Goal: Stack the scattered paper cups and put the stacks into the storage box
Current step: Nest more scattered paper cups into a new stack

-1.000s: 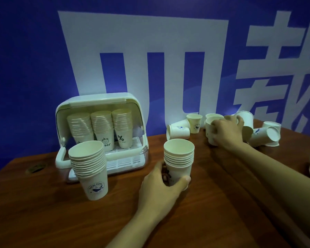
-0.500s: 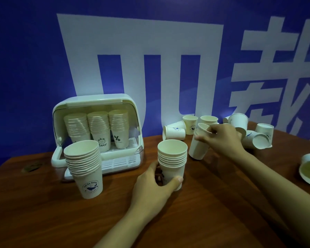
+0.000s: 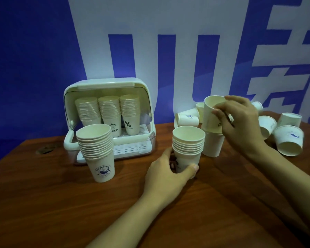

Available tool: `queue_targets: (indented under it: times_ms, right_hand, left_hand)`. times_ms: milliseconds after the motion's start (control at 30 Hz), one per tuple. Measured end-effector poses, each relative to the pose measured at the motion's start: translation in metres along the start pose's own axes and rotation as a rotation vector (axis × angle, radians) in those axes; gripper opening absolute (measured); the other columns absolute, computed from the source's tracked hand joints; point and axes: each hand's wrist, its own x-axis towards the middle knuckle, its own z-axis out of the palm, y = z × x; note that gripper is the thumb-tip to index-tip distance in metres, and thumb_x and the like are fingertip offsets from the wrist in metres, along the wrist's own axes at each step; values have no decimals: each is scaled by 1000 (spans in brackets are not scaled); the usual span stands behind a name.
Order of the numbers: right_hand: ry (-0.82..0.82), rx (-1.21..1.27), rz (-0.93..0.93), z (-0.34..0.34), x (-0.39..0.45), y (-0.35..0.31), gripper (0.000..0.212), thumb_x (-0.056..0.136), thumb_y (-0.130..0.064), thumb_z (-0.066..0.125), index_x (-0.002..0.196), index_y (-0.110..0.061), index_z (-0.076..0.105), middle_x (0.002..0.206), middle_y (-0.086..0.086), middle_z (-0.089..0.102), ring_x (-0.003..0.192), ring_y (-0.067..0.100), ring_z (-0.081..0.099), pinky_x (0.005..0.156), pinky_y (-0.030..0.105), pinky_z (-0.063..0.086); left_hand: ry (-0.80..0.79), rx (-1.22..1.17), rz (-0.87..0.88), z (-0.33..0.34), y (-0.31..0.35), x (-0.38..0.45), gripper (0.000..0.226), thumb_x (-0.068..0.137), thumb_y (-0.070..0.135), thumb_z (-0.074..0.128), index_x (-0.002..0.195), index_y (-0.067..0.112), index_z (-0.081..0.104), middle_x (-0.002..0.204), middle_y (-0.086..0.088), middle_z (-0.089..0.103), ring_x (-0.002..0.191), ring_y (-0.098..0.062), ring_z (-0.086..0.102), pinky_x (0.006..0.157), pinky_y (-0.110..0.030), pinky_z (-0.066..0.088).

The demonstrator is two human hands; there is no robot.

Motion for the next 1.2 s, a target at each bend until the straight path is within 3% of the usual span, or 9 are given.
queue_targets:
  times_ms: [100, 233, 367, 500, 633, 767, 833, 1033, 1200]
  right_hand:
    - [123, 17, -108, -5, -1, -9, 31, 100, -25, 55, 104, 1, 71, 109, 18, 73, 116, 40, 61, 91, 63, 49]
    - [301, 190, -215, -22, 3, -35, 23, 103, -11, 57, 105, 9, 69, 110, 23, 71, 110, 39, 64, 95, 41, 51]
    - [88, 314, -304, -18, -1, -58, 23, 103, -12, 53, 101, 7, 67, 109, 15, 68, 104, 29, 66, 85, 39, 54]
    - [-142, 417, -240, -10, -11, -59, 27, 104, -22, 49, 101, -1, 65, 107, 2, 65, 101, 20, 62, 82, 40, 50]
    - [-137, 454, -116, -12, -12, -61, 36, 99, -33, 54, 120, -5, 62, 117, -1, 59, 107, 7, 56, 85, 23, 45]
    - [-67, 449, -55, -15, -11, -62, 33, 99, -32, 54, 115, -4, 61, 123, 0, 55, 114, 0, 51, 91, 14, 41]
    - [-64, 473, -73, -18, -11, -63, 28, 99, -30, 54, 111, -6, 61, 120, 0, 57, 114, 1, 54, 90, 17, 44]
    - [-102, 467, -140, -25, -6, -63, 36, 93, -33, 63, 116, -6, 61, 120, 4, 61, 115, 19, 59, 89, 48, 52]
    - [-81, 532, -70, -24, -8, -64, 63, 81, -41, 78, 131, -13, 52, 137, 7, 48, 130, 19, 52, 89, 42, 59]
  left_hand:
    - [7, 11, 0, 1, 1, 1, 82, 65, 77, 69, 137, 40, 59, 125, 20, 72, 111, -3, 67, 98, -37, 59]
    - [-4, 1, -10, 1, 1, 1, 73, 75, 68, 79, 139, 41, 58, 128, 19, 71, 114, -4, 67, 100, -38, 58]
    - [10, -40, -18, 2, 2, -2, 73, 69, 71, 75, 135, 43, 60, 119, 20, 73, 107, -4, 69, 97, -40, 59]
    - [11, -8, -24, 1, 3, -3, 62, 75, 60, 79, 132, 42, 61, 113, 17, 74, 100, -5, 70, 92, -40, 60]
    - [-1, 29, -6, 0, 5, -5, 63, 73, 59, 78, 131, 45, 58, 111, 17, 75, 100, -5, 71, 91, -39, 60]
    - [-8, 43, -4, 0, 6, -5, 65, 75, 58, 79, 134, 43, 58, 118, 17, 74, 104, -6, 69, 92, -39, 60]
    - [-6, 41, 2, -1, 6, -4, 67, 73, 60, 78, 134, 41, 58, 117, 16, 74, 104, -7, 70, 93, -40, 60]
    - [-2, 17, 1, 1, 4, -7, 65, 70, 63, 75, 130, 43, 60, 111, 18, 74, 101, -5, 70, 92, -42, 60]
    - [-13, 18, 6, 0, 5, -6, 69, 72, 62, 78, 136, 46, 56, 117, 20, 73, 105, -4, 69, 94, -40, 60]
